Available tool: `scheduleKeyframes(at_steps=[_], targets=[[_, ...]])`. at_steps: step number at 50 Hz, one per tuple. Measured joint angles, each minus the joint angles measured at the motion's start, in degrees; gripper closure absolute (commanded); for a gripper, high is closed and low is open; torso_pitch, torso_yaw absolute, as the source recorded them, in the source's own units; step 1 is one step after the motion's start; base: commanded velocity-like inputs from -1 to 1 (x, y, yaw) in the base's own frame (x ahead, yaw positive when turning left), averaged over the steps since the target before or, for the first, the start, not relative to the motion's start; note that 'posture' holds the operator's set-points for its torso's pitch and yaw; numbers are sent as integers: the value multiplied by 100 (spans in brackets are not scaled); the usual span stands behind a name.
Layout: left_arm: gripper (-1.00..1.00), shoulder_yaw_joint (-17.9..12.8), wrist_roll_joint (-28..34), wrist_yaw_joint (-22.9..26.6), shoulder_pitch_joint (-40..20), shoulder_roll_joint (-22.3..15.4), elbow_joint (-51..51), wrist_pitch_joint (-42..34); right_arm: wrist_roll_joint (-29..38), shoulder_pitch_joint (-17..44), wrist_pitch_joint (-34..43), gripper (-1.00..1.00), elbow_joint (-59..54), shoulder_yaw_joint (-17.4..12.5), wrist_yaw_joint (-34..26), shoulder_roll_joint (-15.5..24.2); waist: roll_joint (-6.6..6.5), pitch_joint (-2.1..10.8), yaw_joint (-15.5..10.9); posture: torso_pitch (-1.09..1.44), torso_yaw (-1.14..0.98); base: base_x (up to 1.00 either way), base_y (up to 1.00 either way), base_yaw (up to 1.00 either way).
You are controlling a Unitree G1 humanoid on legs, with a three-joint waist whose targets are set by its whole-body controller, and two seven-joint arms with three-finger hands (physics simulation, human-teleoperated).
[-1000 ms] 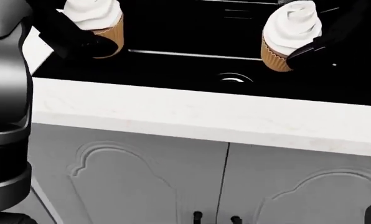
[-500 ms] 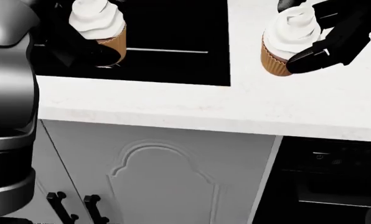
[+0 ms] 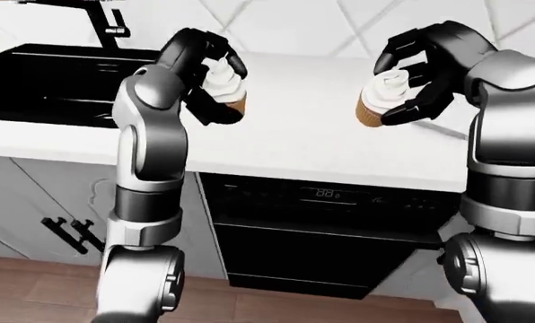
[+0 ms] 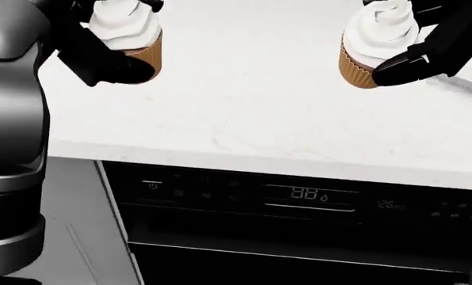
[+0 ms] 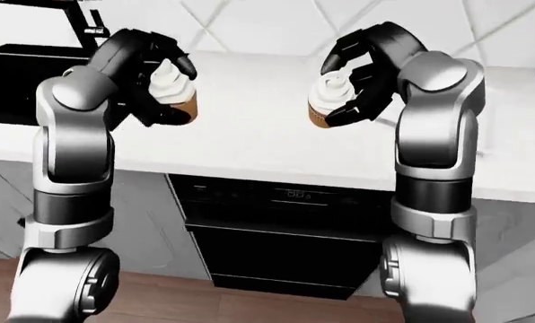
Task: Move the dessert items from the plate to the tray.
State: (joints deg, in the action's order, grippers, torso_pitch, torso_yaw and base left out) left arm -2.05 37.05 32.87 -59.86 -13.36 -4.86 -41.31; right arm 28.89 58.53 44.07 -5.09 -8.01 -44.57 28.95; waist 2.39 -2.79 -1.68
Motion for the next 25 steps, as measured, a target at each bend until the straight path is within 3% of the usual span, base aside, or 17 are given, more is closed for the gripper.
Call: scheduleKeyframes(at_steps=[1, 4, 10, 13, 14, 17, 20, 22, 23, 25], targets=[[100, 23, 1, -13, 5, 56, 34, 24, 8, -25, -16, 100, -9, -39, 21, 29, 82, -5, 70, 0, 0, -4, -100, 0], [100, 206, -84, 54, 127, 151, -85, 30, 51, -156, 35, 100, -157, -102, 41, 60, 127, -40, 197, 0, 0, -3, -100, 0], [100, 60, -31, 58, 46, 60, 1, -49, 2, -26, 15, 100, -18, -35, 19, 40, -209, -135, 89, 0, 0, -3, -100, 0], [100, -5, 4, 13, -12, 6, 62, -7, -26, 29, -27, 100, -38, 9, 34, 0, -408, -63, -77, 0, 0, -3, -100, 0], [100, -22, 14, 3, 58, 3, 72, 0, -40, -39, -35, 100, -7, 38, 25, -35, -417, -62, -101, 0, 0, -2, -100, 0], [100, -26, 27, 20, 136, 2, -47, -64, -84, -110, 32, 100, -85, 112, -50, -42, -471, 98, -58, 0, 0, -3, -100, 0], [100, -9, 20, 18, 71, 5, 16, -56, -61, -29, 47, 100, 3, 18, -19, 2, -231, 2, -46, 0, 0, -2, -100, 0], [100, 22, 4, 3, 25, 43, 57, 3, -42, -17, 27, 100, 37, -51, 22, 53, 74, 21, 49, 0, 0, -1, -59, 0], [100, 74, -11, -2, 109, 115, 55, 34, -20, -86, -32, 100, -1, -64, 53, 96, 100, -9, 117, 0, 0, 0, 100, 0], [100, 207, -72, 68, 198, 156, -64, 12, 79, -194, -89, 100, -86, -39, 31, 149, 320, 21, 170, 0, 0, 0, 100, 0]])
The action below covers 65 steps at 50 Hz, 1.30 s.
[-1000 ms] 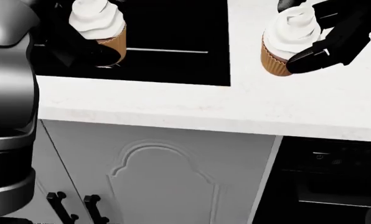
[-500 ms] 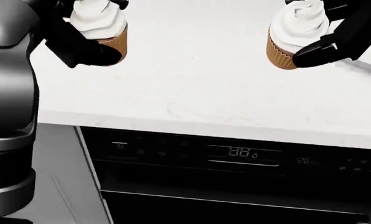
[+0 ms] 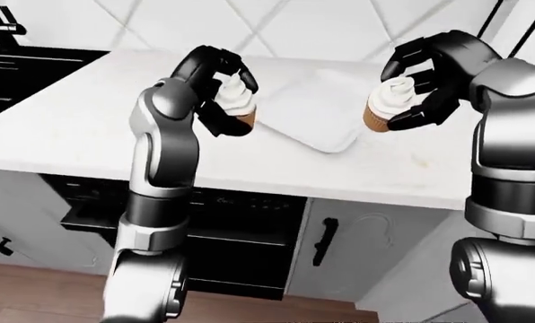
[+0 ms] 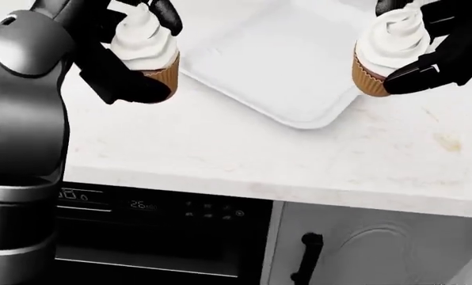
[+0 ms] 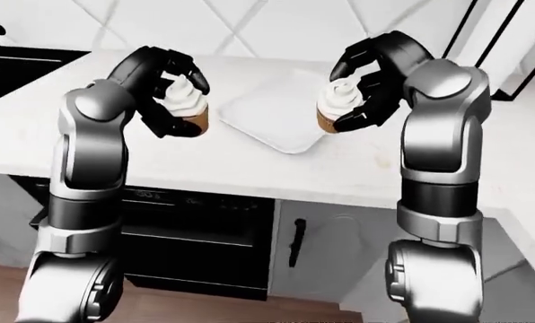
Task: Move the dessert items from the plate to the tray.
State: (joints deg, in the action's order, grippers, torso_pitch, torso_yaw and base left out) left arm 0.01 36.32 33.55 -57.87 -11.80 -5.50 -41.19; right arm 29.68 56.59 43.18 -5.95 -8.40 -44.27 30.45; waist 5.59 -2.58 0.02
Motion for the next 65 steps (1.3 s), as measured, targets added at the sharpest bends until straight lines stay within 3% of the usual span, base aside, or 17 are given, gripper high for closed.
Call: scheduleKeyframes(at_steps=[2, 8, 12, 15, 16, 17, 19, 27, 38, 40, 42, 43, 45, 47, 50, 55, 65], targets=[[100, -16, -18, 42, -26, -19, -14, -40, 40, 82, 37, 100, 31, -31, -19, -49, -44, 42, 38, 0, 0, 0, 100, 0], [100, -123, 15, -23, -26, -70, 94, 18, -6, 54, -13, 100, 115, 1, -38, -123, -517, 32, 182, 0, 0, 7, 100, 0], [100, -215, 39, -72, -96, -146, 110, 36, -45, 251, -68, 100, 89, 49, -22, -127, -858, 235, 12, 0, 0, 15, 100, 0], [100, -271, 84, -135, -121, -168, 223, 79, -84, 235, -156, 100, 284, 18, -11, -130, -152, -65, -140, 0, 0, 16, 100, 0], [100, -224, 84, -149, -89, -97, 243, 106, -79, 161, -154, 100, 215, -19, -4, -109, -80, -268, -96, 0, 0, 16, 100, 0], [100, -129, 57, -129, 19, -32, 207, 119, -59, 65, -112, 100, 87, -32, -7, -106, -94, -314, -98, 0, 0, 16, 100, 0], [100, 28, -35, -28, 134, 12, -54, 77, -6, 17, 7, 100, -150, -11, -15, -119, -105, -159, -100, 0, 0, 17, 100, 0], [100, -160, -7, -104, 26, -87, 94, 116, -31, 229, -128, 100, 94, 11, 22, -140, -182, -20, -198, 0, 0, 16, 100, 0], [100, -95, -32, -48, -22, -76, -1, 117, -23, 225, -94, 100, 13, 1, 17, -136, -381, -33, -278, 0, 0, 17, 100, 0], [100, -104, -33, -27, -52, -97, 11, 104, -20, 220, -76, 99, 53, -2, 7, -136, -458, -14, -307, 0, 0, 9, 55, 0], [100, -123, -28, -11, -127, -137, 48, 104, -30, 265, -68, 98, 29, -18, 10, -144, -892, 87, -353, 0, 0, 0, 0, 0], [100, -168, -18, -10, -137, -198, 51, 104, -44, 285, -70, 98, 7, 11, 29, -212, -974, 41, -398, 0, 0, 0, 0, 0], [100, -262, 38, 14, -75, -263, 44, 22, -110, 210, -58, 98, 20, 147, 2, -281, -901, -186, -423, 0, 0, 0, 0, 0], [100, -267, 81, 66, -125, -282, -21, -83, -163, 196, -14, 98, -5, 184, -55, -249, -794, -229, -389, 0, 0, 0, 0, 0], [100, -240, 105, 121, -240, -289, 58, -127, -168, 281, 27, 98, 65, 100, -61, -172, -642, -129, -294, 0, 0, 0, 0, 0], [100, -198, 129, 172, -338, -262, 159, -97, -180, 378, -70, 98, 173, 0, 42, -122, -597, 36, -212, 0, 0, 0, 0, 0], [100, -144, 232, 274, -303, -194, 195, -130, -258, 426, -35, 98, -12, 66, 76, -103, -513, -137, -160, 0, 0, 0, 0, 0]])
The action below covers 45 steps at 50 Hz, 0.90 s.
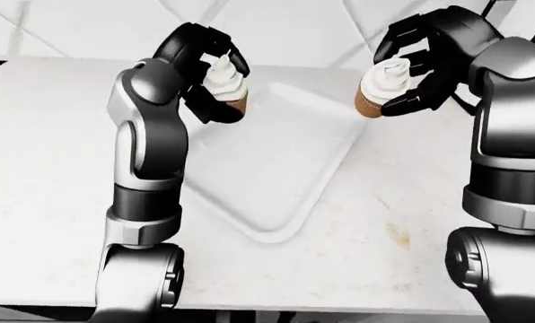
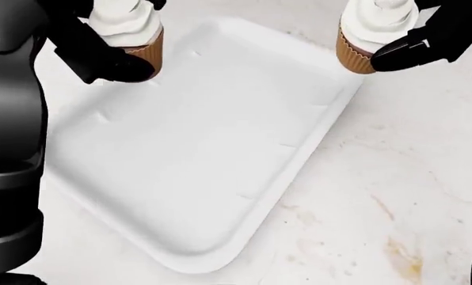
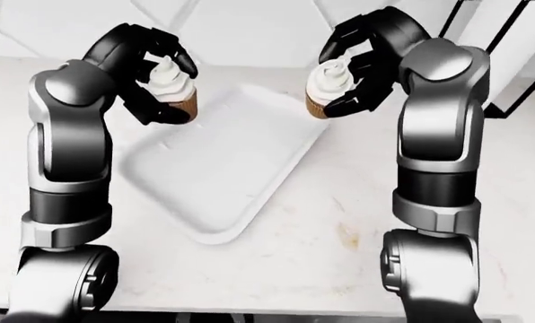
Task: Move the dessert items from the plate to the tray.
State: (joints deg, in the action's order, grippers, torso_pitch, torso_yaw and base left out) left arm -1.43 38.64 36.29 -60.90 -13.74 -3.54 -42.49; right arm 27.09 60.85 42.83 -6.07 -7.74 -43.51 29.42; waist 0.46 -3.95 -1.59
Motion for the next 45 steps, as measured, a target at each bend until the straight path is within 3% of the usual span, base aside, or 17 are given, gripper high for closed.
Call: scheduleKeyframes(at_steps=[3, 5, 15, 29, 37, 39, 45], targets=[[100, 65, 52, 2, 67, 91, 11, 55, -11, 18, -30, 98, 1, -17, 26, 12, 130, -37, -7, 0, 0, 0, 0, 0], [100, 94, 77, 10, 58, 131, -14, 87, -12, 47, -37, 98, 10, -22, 42, 17, 304, -14, -28, 0, 0, 0, 0, 0], [100, 111, 116, -123, 113, 196, -308, 407, 31, 146, 45, 98, -34, -39, 77, 30, -36, 54, 165, 0, 0, 0, 0, 0], [100, -21, 137, -446, 432, 146, -823, 712, 11, 187, 2, 98, 33, 15, 51, -30, 71, 116, 160, 0, 0, 0, 0, 0], [65, 22, 173, -435, 535, 184, -687, 744, 13, 134, -18, 98, -3, 25, 71, -53, 43, 143, 147, 0, 0, 0, 0, 0], [32, 38, 190, -437, 570, 200, -656, 776, 13, 127, -23, 98, -5, 30, 74, -56, 28, 150, 151, 0, 0, 0, 0, 0], [18, 68, 207, -452, 676, 197, -731, 901, 26, 104, -47, 98, -18, -5, 99, -43, -17, 173, 162, 0, 0, 0, 0, 0]])
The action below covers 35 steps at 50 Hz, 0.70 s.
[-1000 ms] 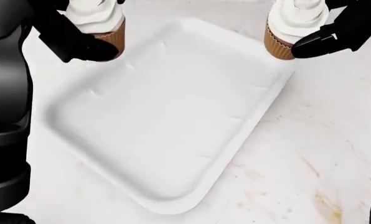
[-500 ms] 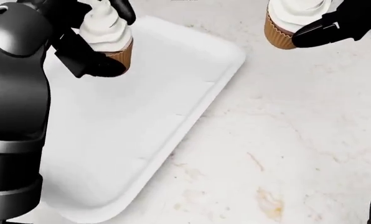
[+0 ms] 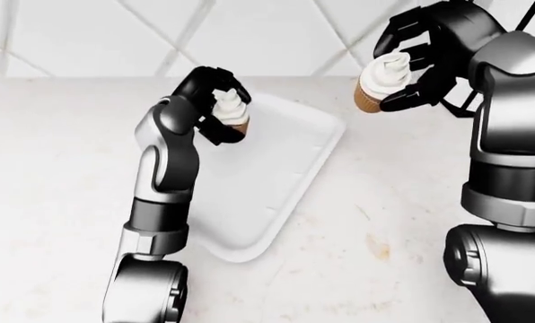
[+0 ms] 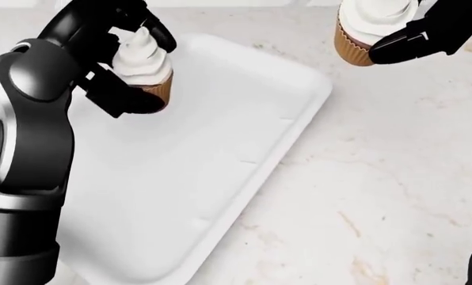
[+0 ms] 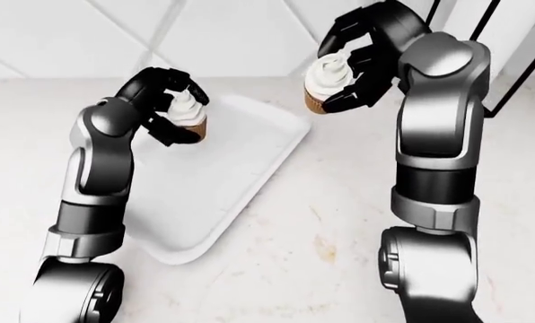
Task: Move the dessert items from the plate to the tray.
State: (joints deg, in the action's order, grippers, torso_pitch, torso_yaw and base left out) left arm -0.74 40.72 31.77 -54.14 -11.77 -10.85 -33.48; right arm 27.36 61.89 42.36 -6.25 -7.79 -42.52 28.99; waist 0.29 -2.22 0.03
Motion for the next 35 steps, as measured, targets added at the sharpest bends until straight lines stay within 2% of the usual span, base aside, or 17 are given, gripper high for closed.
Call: scheduleKeyframes(at_steps=[8, 10, 15, 22, 29, 33, 34, 35], targets=[[-12, -35, 16, 27, 19, -6, 42, -14, 1, -36, -41, 98, -87, 31, 55, -55, -9, -12, 1, 0, 0, 0, 0, 0], [-29, -32, 24, 52, 17, -3, 83, -36, -2, -27, -39, 98, -86, 38, 53, -59, -9, -16, 2, 0, 0, 0, 0, 0], [-51, -8, 48, 127, 35, 3, 216, -65, 9, -30, -20, 98, -14, 45, 48, -80, -9, -6, 8, 0, 0, 0, 0, 0], [-62, -77, 40, 242, 82, -25, 411, -157, 44, 42, 21, 98, -36, 68, 55, -132, -31, -4, 21, 0, 0, 0, 0, 0], [-73, -186, -50, 508, 57, -146, 985, -494, 128, 478, 26, 98, -355, 283, 141, -455, -24, -61, 36, 0, 0, 0, 0, 0], [-88, -260, -133, 635, 103, -207, 1373, -728, 145, 657, -30, 98, -544, 373, 219, -692, -34, -49, 50, 0, 0, 0, 0, 0], [-100, -269, -145, 682, 128, -218, 1536, -811, 143, 689, -54, 98, -602, 385, 260, -754, -45, -41, 54, 0, 0, 0, 0, 0], [-100, -275, -155, 729, 157, -230, 1706, -885, 142, 714, -72, 98, -658, 399, 304, -819, -57, -31, 59, 0, 0, 0, 0, 0]])
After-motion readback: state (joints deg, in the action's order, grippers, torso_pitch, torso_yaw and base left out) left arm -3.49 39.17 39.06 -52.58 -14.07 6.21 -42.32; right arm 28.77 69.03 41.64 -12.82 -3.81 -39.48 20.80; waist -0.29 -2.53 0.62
